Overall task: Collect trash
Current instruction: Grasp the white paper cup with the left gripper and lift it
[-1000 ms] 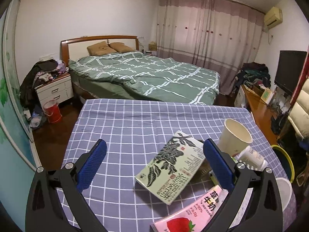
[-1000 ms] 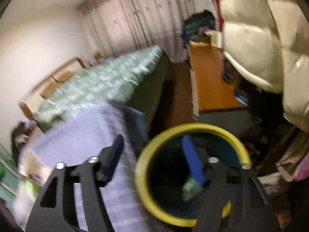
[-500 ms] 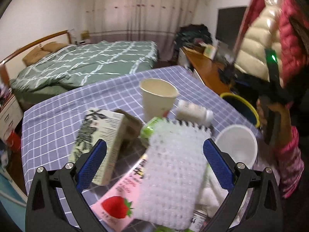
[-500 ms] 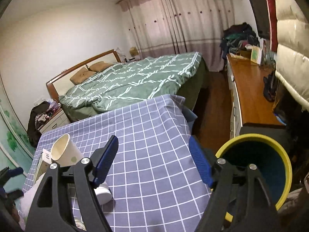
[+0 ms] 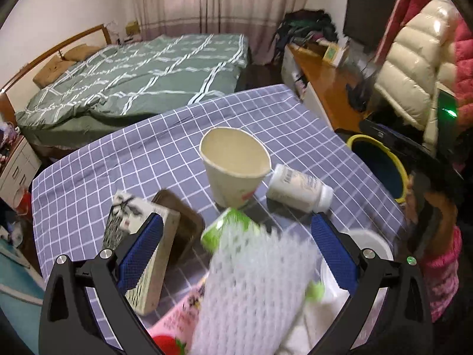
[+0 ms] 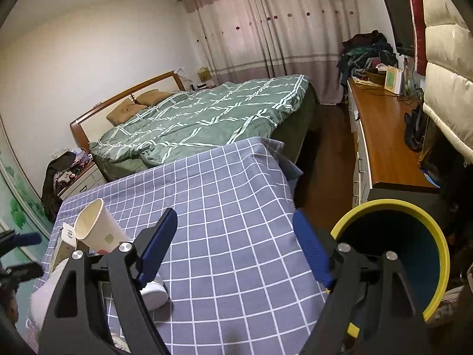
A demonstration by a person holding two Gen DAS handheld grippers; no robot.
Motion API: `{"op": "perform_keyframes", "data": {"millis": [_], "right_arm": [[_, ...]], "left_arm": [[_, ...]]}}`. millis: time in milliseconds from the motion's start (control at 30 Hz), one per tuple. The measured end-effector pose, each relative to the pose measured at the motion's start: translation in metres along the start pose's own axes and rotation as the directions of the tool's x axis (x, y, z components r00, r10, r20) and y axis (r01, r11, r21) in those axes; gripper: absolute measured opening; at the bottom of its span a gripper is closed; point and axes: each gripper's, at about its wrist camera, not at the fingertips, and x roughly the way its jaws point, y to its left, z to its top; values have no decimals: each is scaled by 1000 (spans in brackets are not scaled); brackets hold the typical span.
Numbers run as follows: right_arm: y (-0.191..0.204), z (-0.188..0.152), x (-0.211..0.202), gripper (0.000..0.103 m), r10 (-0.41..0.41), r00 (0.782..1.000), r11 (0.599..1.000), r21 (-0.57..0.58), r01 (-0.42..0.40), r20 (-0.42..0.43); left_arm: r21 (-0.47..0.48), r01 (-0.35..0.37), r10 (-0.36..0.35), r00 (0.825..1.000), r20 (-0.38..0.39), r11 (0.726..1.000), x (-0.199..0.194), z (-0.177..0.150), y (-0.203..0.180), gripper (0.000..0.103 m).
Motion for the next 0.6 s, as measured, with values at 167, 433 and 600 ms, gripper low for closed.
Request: {"op": "perform_keyframes", "data": {"millis": [167,433,600], "right_arm": [[-2,0,-2,77,15,1000,1000,10,-15,0],[-6,2,-6,79,35,999,999,26,-35,6],[-6,3,-8,80,45,999,999,26,-45,6]], "left_arm": [[-22,-5,4,998,-60,1000,30,36,-3,98],[-117,-15,-3,989,-150,993,77,59,5,98],[-133,-23,-2,982,-189,991,95,63,5,91]]}}
